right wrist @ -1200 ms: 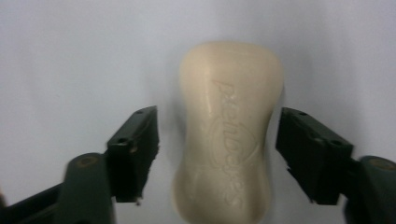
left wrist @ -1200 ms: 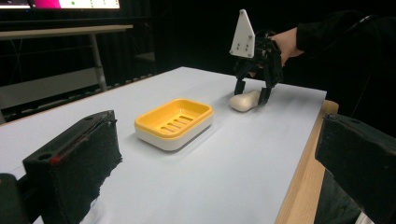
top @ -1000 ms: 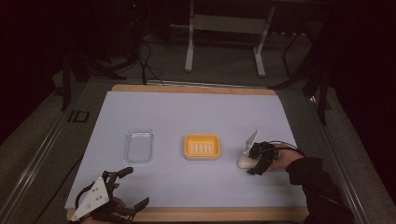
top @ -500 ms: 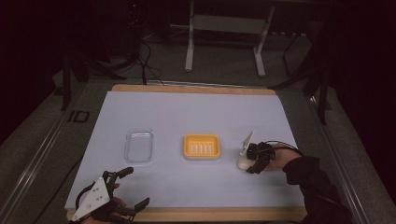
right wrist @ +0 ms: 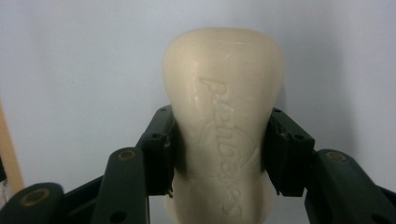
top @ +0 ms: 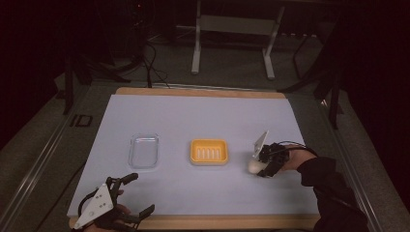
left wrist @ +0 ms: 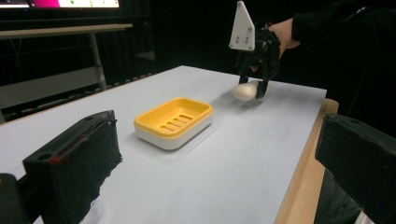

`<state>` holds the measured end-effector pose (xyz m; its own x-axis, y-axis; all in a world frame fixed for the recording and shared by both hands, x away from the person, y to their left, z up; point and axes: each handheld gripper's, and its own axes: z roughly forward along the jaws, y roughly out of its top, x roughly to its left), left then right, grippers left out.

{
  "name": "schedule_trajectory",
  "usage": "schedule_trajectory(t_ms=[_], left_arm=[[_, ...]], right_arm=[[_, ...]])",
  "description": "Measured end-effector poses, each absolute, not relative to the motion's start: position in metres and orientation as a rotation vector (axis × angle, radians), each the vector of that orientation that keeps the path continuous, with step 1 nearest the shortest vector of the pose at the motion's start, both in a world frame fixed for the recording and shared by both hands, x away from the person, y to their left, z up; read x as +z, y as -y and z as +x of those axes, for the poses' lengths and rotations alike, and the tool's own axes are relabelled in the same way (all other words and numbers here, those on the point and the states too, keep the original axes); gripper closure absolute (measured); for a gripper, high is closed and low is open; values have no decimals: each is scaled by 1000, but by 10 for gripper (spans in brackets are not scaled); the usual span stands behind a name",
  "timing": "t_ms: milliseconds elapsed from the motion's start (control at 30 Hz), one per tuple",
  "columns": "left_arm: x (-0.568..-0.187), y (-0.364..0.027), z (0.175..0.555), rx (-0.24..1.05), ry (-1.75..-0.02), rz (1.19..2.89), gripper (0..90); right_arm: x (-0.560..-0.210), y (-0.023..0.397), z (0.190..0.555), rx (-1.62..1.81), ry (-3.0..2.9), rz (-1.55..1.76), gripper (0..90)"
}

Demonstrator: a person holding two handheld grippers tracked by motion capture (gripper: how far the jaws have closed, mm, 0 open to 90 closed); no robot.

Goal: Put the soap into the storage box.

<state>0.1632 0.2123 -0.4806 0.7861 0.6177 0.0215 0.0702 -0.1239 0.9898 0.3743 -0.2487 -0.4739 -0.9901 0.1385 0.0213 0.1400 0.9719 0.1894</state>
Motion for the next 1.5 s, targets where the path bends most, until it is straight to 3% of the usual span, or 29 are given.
schedule_trajectory(t_ms=[1500], left_arm=[[-481,-211,163,508,-538,1672,1]], right_arm=[[-388,215,393,-328,3162,-44,497]])
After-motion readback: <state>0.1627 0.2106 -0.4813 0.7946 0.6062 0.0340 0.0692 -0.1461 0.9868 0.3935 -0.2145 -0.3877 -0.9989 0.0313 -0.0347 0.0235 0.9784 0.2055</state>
